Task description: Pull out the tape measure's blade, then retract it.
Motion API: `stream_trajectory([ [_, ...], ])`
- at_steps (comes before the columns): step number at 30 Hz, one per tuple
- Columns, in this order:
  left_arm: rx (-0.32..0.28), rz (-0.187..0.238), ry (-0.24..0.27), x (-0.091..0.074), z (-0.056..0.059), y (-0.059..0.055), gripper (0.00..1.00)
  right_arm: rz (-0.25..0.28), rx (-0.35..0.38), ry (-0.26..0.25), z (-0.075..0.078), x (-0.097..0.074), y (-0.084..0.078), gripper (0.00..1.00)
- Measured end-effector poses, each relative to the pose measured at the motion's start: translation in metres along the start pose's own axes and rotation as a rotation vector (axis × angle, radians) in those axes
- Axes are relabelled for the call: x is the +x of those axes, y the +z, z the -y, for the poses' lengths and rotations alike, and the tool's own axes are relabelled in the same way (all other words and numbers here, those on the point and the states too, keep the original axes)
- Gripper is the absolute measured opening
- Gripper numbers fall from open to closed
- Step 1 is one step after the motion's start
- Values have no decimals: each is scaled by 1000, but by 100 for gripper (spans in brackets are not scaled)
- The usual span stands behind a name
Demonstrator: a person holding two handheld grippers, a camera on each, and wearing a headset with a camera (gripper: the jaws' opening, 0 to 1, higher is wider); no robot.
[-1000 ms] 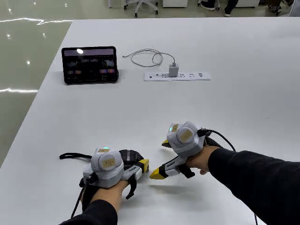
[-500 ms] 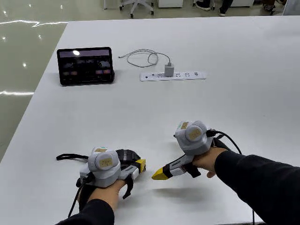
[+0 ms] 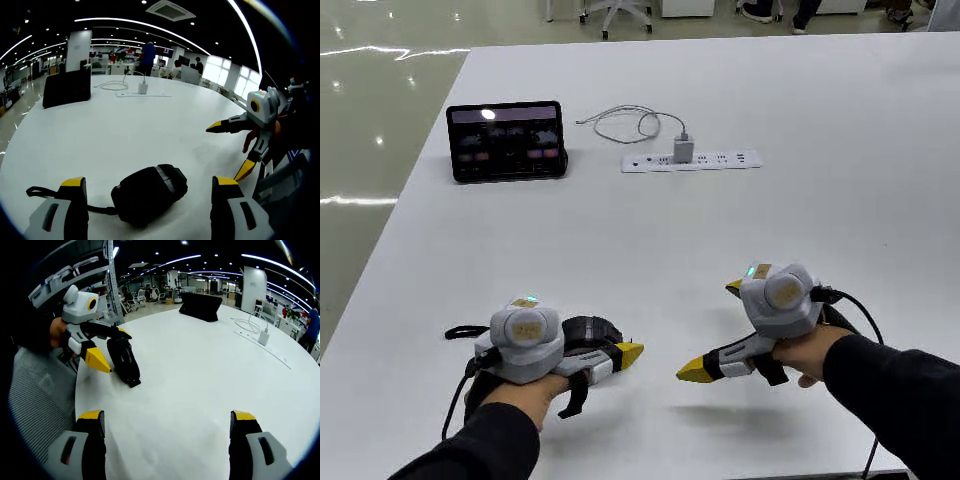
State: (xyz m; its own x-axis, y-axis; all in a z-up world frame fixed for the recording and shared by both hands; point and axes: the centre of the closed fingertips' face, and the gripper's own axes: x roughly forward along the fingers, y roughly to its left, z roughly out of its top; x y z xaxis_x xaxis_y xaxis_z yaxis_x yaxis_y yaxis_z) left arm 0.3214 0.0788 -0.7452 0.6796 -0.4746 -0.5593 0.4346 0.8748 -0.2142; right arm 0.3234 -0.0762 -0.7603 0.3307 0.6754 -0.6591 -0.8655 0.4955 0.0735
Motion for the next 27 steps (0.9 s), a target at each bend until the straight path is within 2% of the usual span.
stream_trajectory([
  [2, 65, -11, 1, -4, -7, -2, 100, 3, 6, -11, 3, -6, -4, 100],
  [3, 97, -9, -35, -7, -5, -2, 100, 7, 11, -16, 4, -10, -6, 100],
  [4, 152, -4, -50, -10, -4, -2, 100, 10, 17, -21, 4, -13, -8, 100],
  [5, 230, 20, -40, -13, -8, 0, 100, 16, 22, -25, 5, -16, -9, 100],
  [6, 272, 29, -60, -18, -7, -2, 100, 24, 23, -30, 5, -21, -10, 100],
  [7, 224, 3, -71, -21, -8, -8, 100, 25, 21, -34, 6, -24, -12, 100],
  [9, 198, -52, -63, -28, -17, -19, 100, 28, 19, -40, 7, -31, -17, 100],
  [10, 187, -59, -69, -30, -19, -20, 100, 30, 18, -41, 7, -34, -19, 100],
  [12, 187, -26, -76, -37, -23, -17, 100, 31, 12, -52, 9, -42, -23, 100],
  [16, 176, -21, -98, -49, -26, -15, 100, 45, 15, -72, 12, -59, -27, 99],
  [18, 170, -8, -99, -53, -31, -13, 100, 51, 24, -77, 13, -66, -29, 99],
  [23, 168, -6, -99, -64, -38, -14, 100, 42, 15, -96, 17, -80, -41, 99],
  [25, 171, -16, -95, -66, -42, -15, 100, 40, 19, -100, 19, -85, -45, 100],
  [27, 171, -28, -90, -70, -41, -19, 100, 46, 14, -107, 23, -92, -50, 100],
])
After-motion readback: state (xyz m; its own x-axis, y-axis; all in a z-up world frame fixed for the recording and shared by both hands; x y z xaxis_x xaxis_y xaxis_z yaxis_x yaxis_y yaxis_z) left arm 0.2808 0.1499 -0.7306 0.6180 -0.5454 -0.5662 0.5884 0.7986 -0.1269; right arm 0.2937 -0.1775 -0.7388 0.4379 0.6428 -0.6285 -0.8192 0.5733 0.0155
